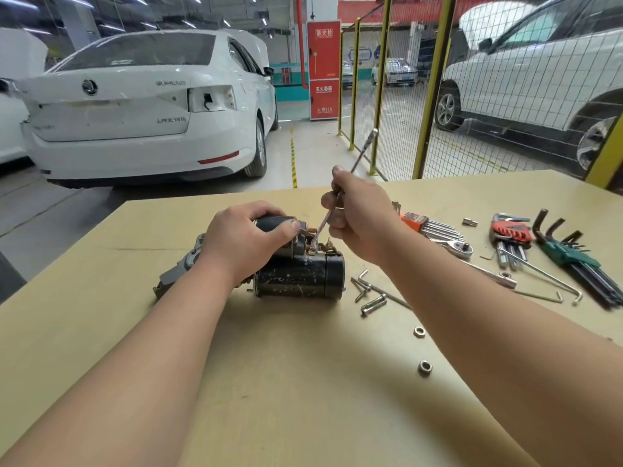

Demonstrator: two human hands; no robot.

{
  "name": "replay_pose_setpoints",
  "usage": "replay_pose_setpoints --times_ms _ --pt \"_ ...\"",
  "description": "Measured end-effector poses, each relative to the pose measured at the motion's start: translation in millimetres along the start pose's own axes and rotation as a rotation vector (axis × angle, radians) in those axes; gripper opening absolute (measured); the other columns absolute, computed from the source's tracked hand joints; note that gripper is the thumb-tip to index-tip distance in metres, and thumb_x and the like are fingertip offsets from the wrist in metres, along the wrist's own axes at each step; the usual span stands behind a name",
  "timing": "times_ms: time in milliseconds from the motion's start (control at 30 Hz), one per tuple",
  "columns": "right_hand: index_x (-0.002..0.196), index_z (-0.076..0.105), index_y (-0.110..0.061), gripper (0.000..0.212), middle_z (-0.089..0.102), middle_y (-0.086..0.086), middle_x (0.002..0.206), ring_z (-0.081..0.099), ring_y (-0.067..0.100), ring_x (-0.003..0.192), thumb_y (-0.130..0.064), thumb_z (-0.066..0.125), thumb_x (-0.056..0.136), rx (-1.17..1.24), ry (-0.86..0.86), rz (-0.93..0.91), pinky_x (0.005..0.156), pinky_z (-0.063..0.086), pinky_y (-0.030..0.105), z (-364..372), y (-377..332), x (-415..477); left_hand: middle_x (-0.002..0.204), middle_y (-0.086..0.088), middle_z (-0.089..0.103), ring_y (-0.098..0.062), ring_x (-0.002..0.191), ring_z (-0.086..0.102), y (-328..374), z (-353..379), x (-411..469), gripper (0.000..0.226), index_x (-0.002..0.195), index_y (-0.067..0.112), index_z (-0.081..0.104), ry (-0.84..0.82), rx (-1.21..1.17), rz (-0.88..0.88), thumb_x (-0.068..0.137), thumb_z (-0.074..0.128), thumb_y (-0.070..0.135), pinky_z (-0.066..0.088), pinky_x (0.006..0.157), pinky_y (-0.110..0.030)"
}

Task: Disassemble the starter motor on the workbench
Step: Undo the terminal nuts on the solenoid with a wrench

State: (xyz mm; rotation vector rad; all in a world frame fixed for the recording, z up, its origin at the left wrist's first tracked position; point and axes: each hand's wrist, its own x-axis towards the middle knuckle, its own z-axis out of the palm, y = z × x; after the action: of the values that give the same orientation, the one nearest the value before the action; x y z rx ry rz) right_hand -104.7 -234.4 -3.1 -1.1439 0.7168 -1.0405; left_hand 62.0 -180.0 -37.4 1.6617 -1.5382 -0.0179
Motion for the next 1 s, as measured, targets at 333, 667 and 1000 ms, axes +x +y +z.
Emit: replay_pose_setpoints --times_ms 333,667,1000 --pt "0.069 0.06 -0.001 0.024 0.058 0.016 0.079 0.054 0.032 0.066 -0.016 0.068 0.085 -1.364 -0.487 -1.009 0.06 0.047 0.033 -29.7 51.8 -77.0 0.076 0.024 0.064 0.008 0.075 0.055 5.6 0.6 10.0 0.027 0.076 0.043 0.068 -0.064 0.0 -0.075 0.065 0.053 0.063 0.04 0.059 -0.021" --pt "0.06 0.053 0.001 0.04 0.054 0.011 0.066 0.051 0.021 0.058 -0.021 0.042 0.092 -0.745 -0.335 -0.824 0.055 0.04 0.027 -40.3 25.4 -60.5 0.08 0.022 0.067 0.003 0.081 0.059 3.1 -0.7 8.5 0.028 0.074 0.041 0.068 -0.061 -0.026 -0.069 0.063 0.055 0.064 0.045 0.066 -0.022" --pt "0.043 0.045 -0.018 0.048 0.047 0.009 0.046 0.041 0.023 0.042 -0.032 0.042 0.089 -0.504 -0.167 -0.553 0.048 0.039 0.038 -18.6 9.3 -44.2 0.078 0.021 0.066 0.004 0.078 0.059 2.6 -0.6 7.6 0.035 0.076 0.041 0.068 -0.045 -0.03 -0.056 0.062 0.052 0.069 0.043 0.061 -0.02"
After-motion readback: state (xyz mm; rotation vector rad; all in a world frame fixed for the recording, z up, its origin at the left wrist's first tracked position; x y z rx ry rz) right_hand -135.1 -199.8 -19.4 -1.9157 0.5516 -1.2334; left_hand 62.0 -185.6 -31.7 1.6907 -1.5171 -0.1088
